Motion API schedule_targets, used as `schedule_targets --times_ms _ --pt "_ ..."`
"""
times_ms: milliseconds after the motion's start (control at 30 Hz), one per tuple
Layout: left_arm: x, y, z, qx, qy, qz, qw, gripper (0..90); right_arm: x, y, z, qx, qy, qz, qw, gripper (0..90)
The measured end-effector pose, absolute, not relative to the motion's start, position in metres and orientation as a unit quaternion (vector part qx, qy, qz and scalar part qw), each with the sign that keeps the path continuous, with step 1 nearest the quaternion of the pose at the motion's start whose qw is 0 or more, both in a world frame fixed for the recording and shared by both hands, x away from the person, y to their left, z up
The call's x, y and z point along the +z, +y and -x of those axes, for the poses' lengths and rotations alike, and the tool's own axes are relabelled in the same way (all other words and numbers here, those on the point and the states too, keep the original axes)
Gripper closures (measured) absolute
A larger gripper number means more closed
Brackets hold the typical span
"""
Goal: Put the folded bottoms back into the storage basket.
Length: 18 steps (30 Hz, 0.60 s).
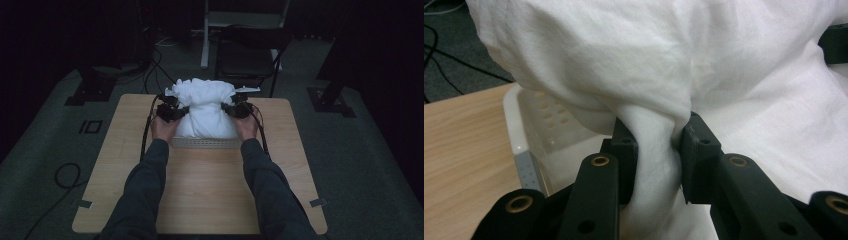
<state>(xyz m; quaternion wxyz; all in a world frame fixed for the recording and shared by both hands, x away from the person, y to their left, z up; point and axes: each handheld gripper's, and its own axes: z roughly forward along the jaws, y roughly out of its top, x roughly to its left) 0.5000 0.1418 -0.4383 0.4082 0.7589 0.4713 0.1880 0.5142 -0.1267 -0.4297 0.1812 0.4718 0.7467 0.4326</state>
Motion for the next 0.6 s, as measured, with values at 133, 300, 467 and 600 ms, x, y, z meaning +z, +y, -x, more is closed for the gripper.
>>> schedule_targets --times_ms 133,300,467,600 --pt "-0.443 0.139 -0.501 0.184 0.472 -0.765 0.399 72.2 -0.438 -0.127 -0.517 0.421 0.749 -0.480 0.176 74.5" --pt "-0.452 0.136 -0.502 0.177 0.474 -0.771 0.387 71.7 -0.446 -0.128 -0.519 0.404 0.755 -0.489 0.165 74.3" --pt "-0.458 0.132 -0.502 0.172 0.477 -0.776 0.376 70.9 -0.451 -0.129 -0.520 0.389 0.760 -0.495 0.161 74.2" --pt "-0.460 0.131 -0.502 0.169 0.476 -0.779 0.372 70.9 -0.455 -0.129 -0.520 0.383 0.762 -0.497 0.159 74.1"
